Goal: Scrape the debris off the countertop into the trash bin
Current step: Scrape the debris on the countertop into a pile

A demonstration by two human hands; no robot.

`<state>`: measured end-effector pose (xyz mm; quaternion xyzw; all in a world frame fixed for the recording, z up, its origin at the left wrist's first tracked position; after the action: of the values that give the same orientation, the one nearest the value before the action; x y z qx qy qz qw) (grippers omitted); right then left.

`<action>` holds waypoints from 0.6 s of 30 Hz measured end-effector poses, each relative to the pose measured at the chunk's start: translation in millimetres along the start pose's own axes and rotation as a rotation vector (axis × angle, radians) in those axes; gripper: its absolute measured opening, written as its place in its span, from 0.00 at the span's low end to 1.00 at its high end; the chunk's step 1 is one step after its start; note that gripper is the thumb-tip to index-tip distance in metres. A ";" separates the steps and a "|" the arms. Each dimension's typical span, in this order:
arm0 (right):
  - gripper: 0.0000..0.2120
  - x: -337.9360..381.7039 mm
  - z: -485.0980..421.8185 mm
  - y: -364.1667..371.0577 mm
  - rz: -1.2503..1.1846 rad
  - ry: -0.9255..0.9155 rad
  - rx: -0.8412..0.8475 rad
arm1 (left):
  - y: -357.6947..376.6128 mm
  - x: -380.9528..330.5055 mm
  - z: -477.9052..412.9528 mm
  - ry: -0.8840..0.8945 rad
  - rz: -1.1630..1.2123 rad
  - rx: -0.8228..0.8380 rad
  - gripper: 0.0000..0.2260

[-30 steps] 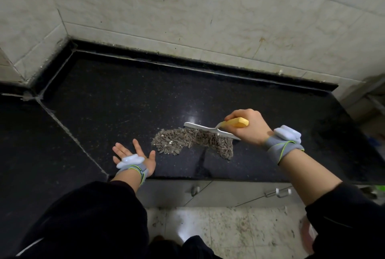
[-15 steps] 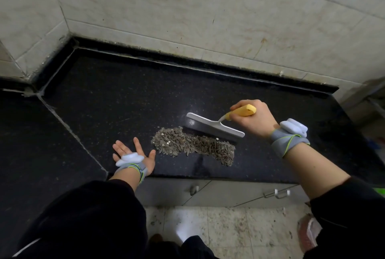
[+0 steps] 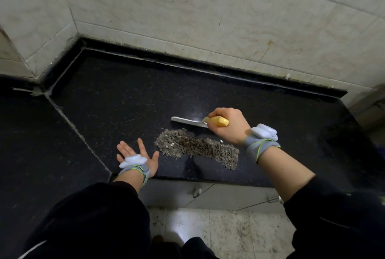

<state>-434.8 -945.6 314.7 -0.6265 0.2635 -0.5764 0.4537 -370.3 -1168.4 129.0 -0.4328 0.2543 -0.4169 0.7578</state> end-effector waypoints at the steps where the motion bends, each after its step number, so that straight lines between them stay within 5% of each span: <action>1: 0.09 2.5 2.6 -1.6 -0.008 -0.011 0.018 | 0.1 0.6 0.4 0.001 0.001 -0.003 0.37; 10: 0.07 9.6 12.2 -14.0 0.012 -0.038 0.078 | 2.0 -0.3 0.1 -0.003 0.020 -0.013 0.37; 18: 0.08 28.3 -5.6 -6.2 -0.028 -0.064 -0.093 | 5.2 -0.4 -3.2 -0.007 0.027 -0.034 0.36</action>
<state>-435.8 -968.4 333.3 -0.6688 0.2664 -0.5494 0.4241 -370.8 -1168.0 122.9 -0.4436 0.2644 -0.4006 0.7569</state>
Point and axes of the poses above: each hand's wrist, its own z-axis away from the middle knuckle, its own y-axis out of the palm, x = y × z, the point moved 3 cm from there along -z, towards the middle knuckle, and after that the axes turned 1 degree about x, right-handed, at the moved point
